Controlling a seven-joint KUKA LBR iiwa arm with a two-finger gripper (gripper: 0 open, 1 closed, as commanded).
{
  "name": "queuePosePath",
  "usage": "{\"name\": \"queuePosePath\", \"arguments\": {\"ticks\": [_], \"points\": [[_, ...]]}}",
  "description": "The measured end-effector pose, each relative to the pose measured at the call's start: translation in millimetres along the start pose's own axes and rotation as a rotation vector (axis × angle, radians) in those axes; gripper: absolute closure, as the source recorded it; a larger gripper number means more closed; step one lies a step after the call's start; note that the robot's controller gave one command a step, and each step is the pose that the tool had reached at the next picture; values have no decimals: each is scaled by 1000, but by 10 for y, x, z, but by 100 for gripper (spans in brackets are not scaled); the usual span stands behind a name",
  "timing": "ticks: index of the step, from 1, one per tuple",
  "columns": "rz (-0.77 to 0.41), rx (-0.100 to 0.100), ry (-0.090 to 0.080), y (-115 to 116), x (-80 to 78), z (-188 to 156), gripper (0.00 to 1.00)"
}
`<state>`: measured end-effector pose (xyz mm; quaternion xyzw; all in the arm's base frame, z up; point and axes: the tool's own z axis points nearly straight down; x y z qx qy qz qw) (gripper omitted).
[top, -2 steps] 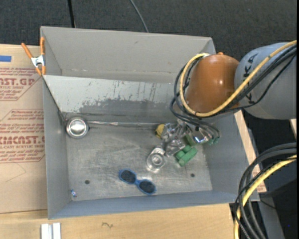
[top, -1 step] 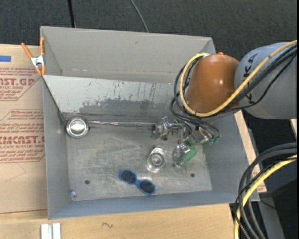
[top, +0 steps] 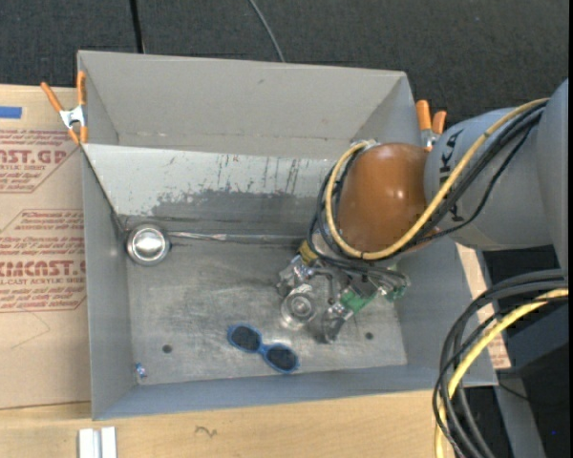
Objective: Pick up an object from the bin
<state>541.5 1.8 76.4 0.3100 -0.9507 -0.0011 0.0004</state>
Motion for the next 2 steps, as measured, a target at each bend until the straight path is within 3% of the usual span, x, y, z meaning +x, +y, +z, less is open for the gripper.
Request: {"name": "queuePosePath", "arguments": {"ticks": [1, 2], "points": [[1, 1, -1, -9, -6, -22, 100], [-251, 6, -7, 441, -163, -1927, 100]]}}
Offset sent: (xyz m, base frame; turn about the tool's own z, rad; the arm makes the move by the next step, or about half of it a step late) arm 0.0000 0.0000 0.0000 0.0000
